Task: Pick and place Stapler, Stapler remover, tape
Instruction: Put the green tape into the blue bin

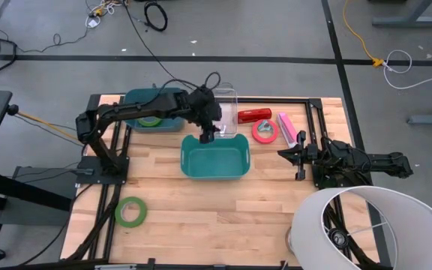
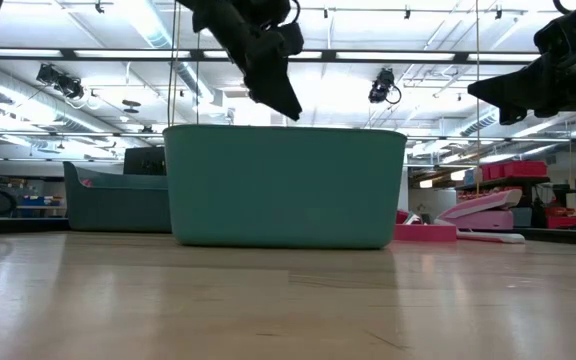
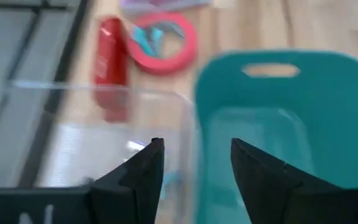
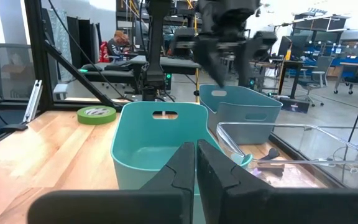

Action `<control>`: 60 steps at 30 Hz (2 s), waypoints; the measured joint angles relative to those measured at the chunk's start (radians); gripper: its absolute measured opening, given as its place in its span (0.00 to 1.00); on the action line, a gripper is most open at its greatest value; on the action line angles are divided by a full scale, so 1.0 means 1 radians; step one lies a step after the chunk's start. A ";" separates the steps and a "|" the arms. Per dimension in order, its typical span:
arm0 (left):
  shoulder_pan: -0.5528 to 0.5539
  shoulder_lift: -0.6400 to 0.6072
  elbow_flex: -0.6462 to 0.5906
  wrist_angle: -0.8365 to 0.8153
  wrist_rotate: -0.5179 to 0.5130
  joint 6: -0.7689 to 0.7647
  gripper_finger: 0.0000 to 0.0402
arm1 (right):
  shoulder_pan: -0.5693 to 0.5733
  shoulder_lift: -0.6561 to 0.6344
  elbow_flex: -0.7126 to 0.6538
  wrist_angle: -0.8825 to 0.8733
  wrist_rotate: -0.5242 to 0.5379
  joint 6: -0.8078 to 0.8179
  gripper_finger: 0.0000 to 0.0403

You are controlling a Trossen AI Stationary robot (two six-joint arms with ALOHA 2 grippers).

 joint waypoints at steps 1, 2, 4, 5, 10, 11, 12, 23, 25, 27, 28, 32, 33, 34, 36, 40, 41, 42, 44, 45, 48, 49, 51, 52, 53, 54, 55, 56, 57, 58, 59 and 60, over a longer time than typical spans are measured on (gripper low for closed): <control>-0.014 0.000 0.000 -0.022 0.003 -0.008 0.45 | 0.000 0.000 0.000 0.000 0.000 0.000 0.04; -0.028 0.001 0.000 -0.036 0.006 -0.017 0.44 | 0.000 0.000 0.000 0.000 0.000 0.000 0.04; -0.054 0.001 0.000 -0.057 0.008 -0.028 0.42 | 0.000 0.000 0.000 0.000 0.000 0.000 0.04; -0.066 0.001 0.000 -0.068 0.007 -0.032 0.41 | 0.000 0.000 0.000 0.000 0.000 0.000 0.04; -0.112 0.001 0.000 -0.075 -0.022 -0.089 0.36 | 0.000 0.000 0.000 0.000 0.000 0.000 0.04; -0.120 0.001 0.000 -0.077 -0.023 -0.106 0.35 | 0.000 0.000 0.000 0.000 0.000 0.000 0.04; -0.128 0.001 0.000 -0.078 -0.024 -0.114 0.34 | 0.000 0.000 0.000 0.000 0.000 0.000 0.04; -0.218 -0.019 0.000 -0.247 -0.030 -0.158 0.28 | 0.000 0.000 0.000 0.000 0.000 0.000 0.04; -0.231 -0.030 0.000 -0.284 -0.027 -0.165 0.28 | 0.000 0.000 0.000 0.000 0.000 0.000 0.04; -0.245 -0.044 0.000 -0.317 -0.025 -0.166 0.28 | 0.000 0.000 0.000 0.000 0.001 0.000 0.04; -0.250 -0.051 0.000 -0.333 -0.025 -0.166 0.28 | 0.000 0.000 0.000 0.000 0.000 0.000 0.04; -0.269 -0.073 0.000 -0.366 -0.033 -0.161 0.28 | 0.000 0.000 0.000 0.000 0.001 0.000 0.04; -0.273 -0.079 0.000 -0.364 -0.035 -0.159 0.28 | 0.000 0.000 0.000 0.000 0.001 0.000 0.04; -0.277 -0.087 0.000 -0.370 -0.036 -0.158 0.28 | 0.000 0.000 0.000 0.000 0.000 0.000 0.04; -0.291 -0.100 0.000 -0.372 -0.036 -0.155 0.28 | 0.000 0.000 0.000 0.000 0.001 0.000 0.04; -0.357 -0.128 0.000 -0.383 -0.037 -0.056 0.28 | 0.000 0.000 0.000 0.000 0.000 0.000 0.04; -0.378 -0.132 0.000 -0.393 -0.036 -0.013 0.28 | 0.000 0.000 0.000 0.000 0.000 0.000 0.04; -0.399 -0.133 0.000 -0.395 -0.036 0.042 0.28 | 0.000 0.000 0.000 0.000 0.001 0.000 0.04; -0.443 -0.132 0.000 -0.420 -0.034 0.164 0.28 | 0.000 0.000 0.000 0.000 0.000 0.000 0.04; -0.462 -0.132 0.000 -0.439 -0.034 0.225 0.28 | 0.000 0.000 0.000 0.000 0.000 0.000 0.04; -0.512 -0.132 0.000 -0.490 -0.035 0.375 0.28 | 0.000 0.000 0.000 0.000 0.000 0.000 0.04; -0.526 -0.131 0.000 -0.509 -0.035 0.415 0.28 | 0.000 0.000 0.000 0.000 0.001 0.000 0.04; -0.550 -0.131 0.000 -0.541 -0.024 0.486 0.28 | 0.000 0.000 0.000 0.000 0.001 0.000 0.04; -0.562 -0.131 0.000 -0.562 -0.016 0.510 0.28 | 0.000 0.000 0.000 0.000 0.000 0.000 0.04; -0.574 -0.131 0.000 -0.584 -0.004 0.525 0.28 | 0.000 0.000 0.000 0.000 0.001 0.000 0.04; -0.587 -0.131 0.000 -0.604 0.014 0.529 0.28 | 0.000 0.000 0.000 0.000 0.001 0.000 0.04; -0.600 -0.131 0.000 -0.614 0.029 0.529 0.28 | 0.000 0.000 0.000 0.000 0.001 0.000 0.04; -0.615 -0.131 0.000 -0.625 0.037 0.530 0.28 | 0.000 0.000 0.000 0.000 0.001 0.000 0.04; -0.631 -0.131 0.000 -0.637 0.039 0.529 0.28 | 0.000 0.000 0.000 0.000 0.001 0.000 0.04; -0.647 -0.131 0.000 -0.646 0.039 0.526 0.28 | 0.000 0.000 0.000 0.000 0.001 0.000 0.04; -0.663 -0.131 0.000 -0.649 0.039 0.524 0.28 | 0.000 0.000 0.000 0.000 0.000 0.000 0.04; -0.678 -0.131 0.000 -0.649 0.040 0.524 0.28 | 0.000 0.000 0.000 0.000 0.001 0.000 0.04</control>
